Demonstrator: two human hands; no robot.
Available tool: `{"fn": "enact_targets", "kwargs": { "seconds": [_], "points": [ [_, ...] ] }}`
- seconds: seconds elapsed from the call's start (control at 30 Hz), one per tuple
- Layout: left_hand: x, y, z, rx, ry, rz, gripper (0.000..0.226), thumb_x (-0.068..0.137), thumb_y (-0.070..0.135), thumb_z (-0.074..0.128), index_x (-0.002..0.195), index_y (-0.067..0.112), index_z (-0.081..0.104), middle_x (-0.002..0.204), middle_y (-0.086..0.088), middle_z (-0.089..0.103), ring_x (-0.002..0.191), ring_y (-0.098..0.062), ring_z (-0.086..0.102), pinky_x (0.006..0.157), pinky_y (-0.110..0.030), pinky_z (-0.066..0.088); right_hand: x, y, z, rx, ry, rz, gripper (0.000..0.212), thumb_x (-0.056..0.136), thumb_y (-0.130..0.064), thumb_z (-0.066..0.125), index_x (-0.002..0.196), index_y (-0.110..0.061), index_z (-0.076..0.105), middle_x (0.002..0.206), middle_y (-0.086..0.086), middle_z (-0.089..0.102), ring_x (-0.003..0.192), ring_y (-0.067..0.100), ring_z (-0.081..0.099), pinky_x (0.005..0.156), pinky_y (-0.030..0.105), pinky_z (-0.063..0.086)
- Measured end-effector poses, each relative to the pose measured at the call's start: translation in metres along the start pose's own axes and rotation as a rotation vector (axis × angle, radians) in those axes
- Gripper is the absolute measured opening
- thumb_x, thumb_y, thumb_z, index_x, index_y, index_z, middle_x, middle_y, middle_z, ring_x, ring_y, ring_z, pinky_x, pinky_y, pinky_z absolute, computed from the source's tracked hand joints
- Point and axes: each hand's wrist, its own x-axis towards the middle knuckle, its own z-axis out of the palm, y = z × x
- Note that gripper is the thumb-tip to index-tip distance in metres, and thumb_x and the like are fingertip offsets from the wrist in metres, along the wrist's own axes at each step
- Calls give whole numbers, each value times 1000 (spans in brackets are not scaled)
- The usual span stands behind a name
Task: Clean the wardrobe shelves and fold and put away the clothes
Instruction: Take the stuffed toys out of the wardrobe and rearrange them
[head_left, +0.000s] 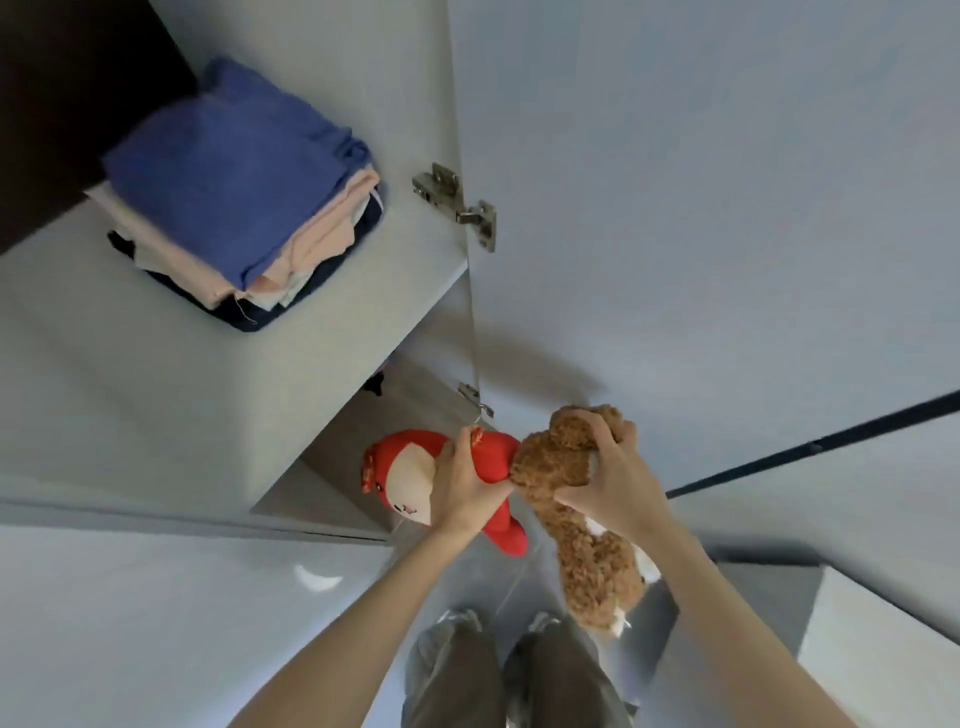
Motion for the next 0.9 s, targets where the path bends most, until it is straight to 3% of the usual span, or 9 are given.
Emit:
{"fn": "enact_targets", "kwargs": {
  "seconds": [0.17,0.37,0.7,0.9],
  "points": [
    [-80,92,-27,57,-134,147,75,68,28,77,133,26,39,129,-2,50,117,-22,50,93,-35,43,-93,-6,-103,-21,94,161,85,64,-37,77,133,-48,29,131,1,29,102,33,54,75,39,51],
    [-151,171,-21,172,-384,435,72,68,29,75,131,30,39,122,5,51,112,-15,50,88,-26,45,-197,3,-172,18,305,388,86,61,-42,73,134,-49,27,120,-2,29,90,32,57,67,40,53],
    [-268,240,75,323,-793,767,66,70,30,72,128,27,41,116,3,52,108,-16,50,87,-30,46,-354,74,-206,128,565,844,83,59,-43,72,129,-50,29,129,1,28,92,32,57,71,40,52],
    [-336,264,175,442,-915,989,66,75,36,74,130,31,39,124,2,50,112,-18,48,92,-33,48,-436,152,-205,200,717,1057,79,62,-42,72,129,-51,30,135,3,26,101,32,55,66,35,50]
  ]
}}
